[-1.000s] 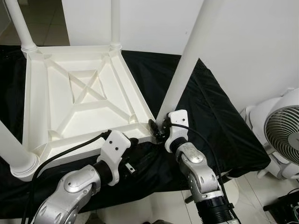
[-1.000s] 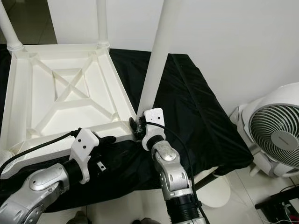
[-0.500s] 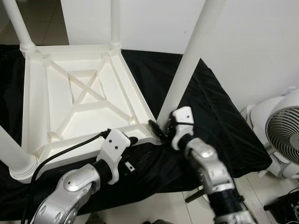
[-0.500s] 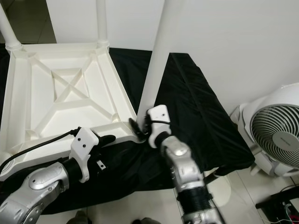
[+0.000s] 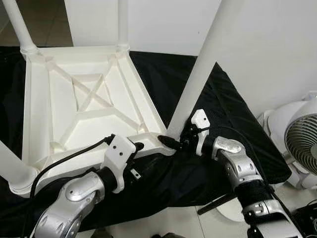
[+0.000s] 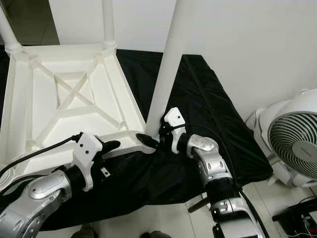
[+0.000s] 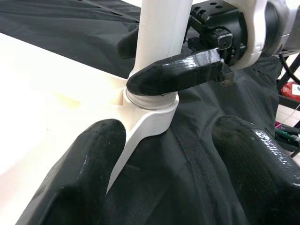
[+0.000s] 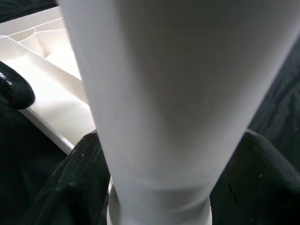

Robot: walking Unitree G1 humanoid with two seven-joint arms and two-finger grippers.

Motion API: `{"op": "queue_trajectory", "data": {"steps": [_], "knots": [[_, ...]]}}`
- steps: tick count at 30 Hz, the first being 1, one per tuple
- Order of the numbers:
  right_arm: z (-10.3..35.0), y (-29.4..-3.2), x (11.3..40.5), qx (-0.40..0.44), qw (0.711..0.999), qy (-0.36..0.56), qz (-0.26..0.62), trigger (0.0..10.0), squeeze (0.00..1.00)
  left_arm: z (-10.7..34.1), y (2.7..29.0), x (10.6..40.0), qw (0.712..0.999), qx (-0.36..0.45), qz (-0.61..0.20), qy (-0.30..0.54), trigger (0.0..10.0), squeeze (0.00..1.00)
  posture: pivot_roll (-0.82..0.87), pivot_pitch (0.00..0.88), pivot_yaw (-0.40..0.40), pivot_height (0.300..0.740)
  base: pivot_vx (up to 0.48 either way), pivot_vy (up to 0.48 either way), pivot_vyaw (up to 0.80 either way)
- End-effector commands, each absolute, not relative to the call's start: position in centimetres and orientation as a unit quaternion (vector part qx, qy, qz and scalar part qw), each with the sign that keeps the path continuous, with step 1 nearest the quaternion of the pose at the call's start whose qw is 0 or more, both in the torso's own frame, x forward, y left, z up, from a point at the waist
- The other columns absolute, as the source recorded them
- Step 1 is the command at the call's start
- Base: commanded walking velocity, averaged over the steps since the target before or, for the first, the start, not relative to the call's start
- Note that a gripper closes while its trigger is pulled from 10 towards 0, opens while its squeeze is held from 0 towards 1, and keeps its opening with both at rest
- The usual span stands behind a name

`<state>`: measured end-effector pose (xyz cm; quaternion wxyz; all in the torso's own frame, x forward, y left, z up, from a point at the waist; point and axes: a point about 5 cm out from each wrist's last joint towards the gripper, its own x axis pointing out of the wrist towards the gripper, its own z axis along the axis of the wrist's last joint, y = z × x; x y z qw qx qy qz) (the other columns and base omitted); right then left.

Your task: Building children table

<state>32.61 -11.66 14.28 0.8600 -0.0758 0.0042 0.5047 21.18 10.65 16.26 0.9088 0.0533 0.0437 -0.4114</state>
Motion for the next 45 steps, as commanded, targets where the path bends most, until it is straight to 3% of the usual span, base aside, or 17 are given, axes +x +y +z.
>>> {"op": "queue_trajectory", "data": {"steps": [1, 2, 4, 12, 19, 20, 31, 45], "knots": [[13.8, -11.6, 32.8, -0.086, 0.853, 0.015, 0.514, 9.9, 0.00, 16.2, 10.5, 21.2, 0.912, 0.055, -0.403, 0.048, 10.0, 0.00, 0.22, 0.070, -0.105, 0.740, 0.000, 0.000, 0.00], [13.6, -11.7, 33.0, -0.087, 0.850, 0.017, 0.519, 0.4, 0.00, 16.2, 10.5, 21.2, 0.912, 0.055, -0.403, 0.048, 10.0, 0.00, 0.22, 0.070, -0.103, 0.740, 0.000, 0.000, 0.00], [13.5, -11.7, 33.1, -0.087, 0.847, 0.017, 0.524, 0.0, 0.00, 16.3, 10.5, 21.2, 0.912, 0.055, -0.403, 0.048, 10.0, 0.00, 0.22, 0.070, -0.103, 0.740, 0.000, 0.000, 0.00], [13.0, -11.6, 33.0, -0.076, 0.844, 0.012, 0.530, 0.0, 0.00, 16.3, 10.5, 21.1, 0.911, 0.054, -0.405, 0.049, 10.0, 0.00, 0.22, 0.069, -0.103, 0.740, 0.000, 0.000, 0.00], [12.5, -11.9, 33.0, -0.073, 0.869, 0.005, 0.490, 0.0, 0.00, 16.2, 10.5, 21.0, 0.910, 0.054, -0.408, 0.050, 10.0, 0.00, 0.22, 0.070, -0.106, 0.740, 0.000, 0.000, 0.00], [12.4, -11.8, 32.9, -0.070, 0.877, 0.005, 0.475, 10.0, 0.00, 16.2, 10.5, 21.0, 0.910, 0.055, -0.407, 0.051, 10.0, 0.00, 0.21, 0.070, -0.108, 0.740, 0.000, 0.000, 0.00], [11.9, -10.0, 31.4, -0.001, 0.944, 0.012, 0.329, 10.0, 0.00, 16.0, 10.3, 20.9, 0.911, 0.051, -0.407, 0.053, 10.0, 0.00, 0.21, 0.070, -0.119, 0.740, 0.000, 0.000, 0.00], [12.0, -7.4, 30.8, 0.028, 0.987, 0.041, 0.153, 10.0, 0.00, 15.8, 10.1, 20.7, 0.910, 0.050, -0.409, 0.054, 10.0, 0.00, 0.22, 0.062, -0.137, 0.740, 0.000, 0.000, 0.00]]}}
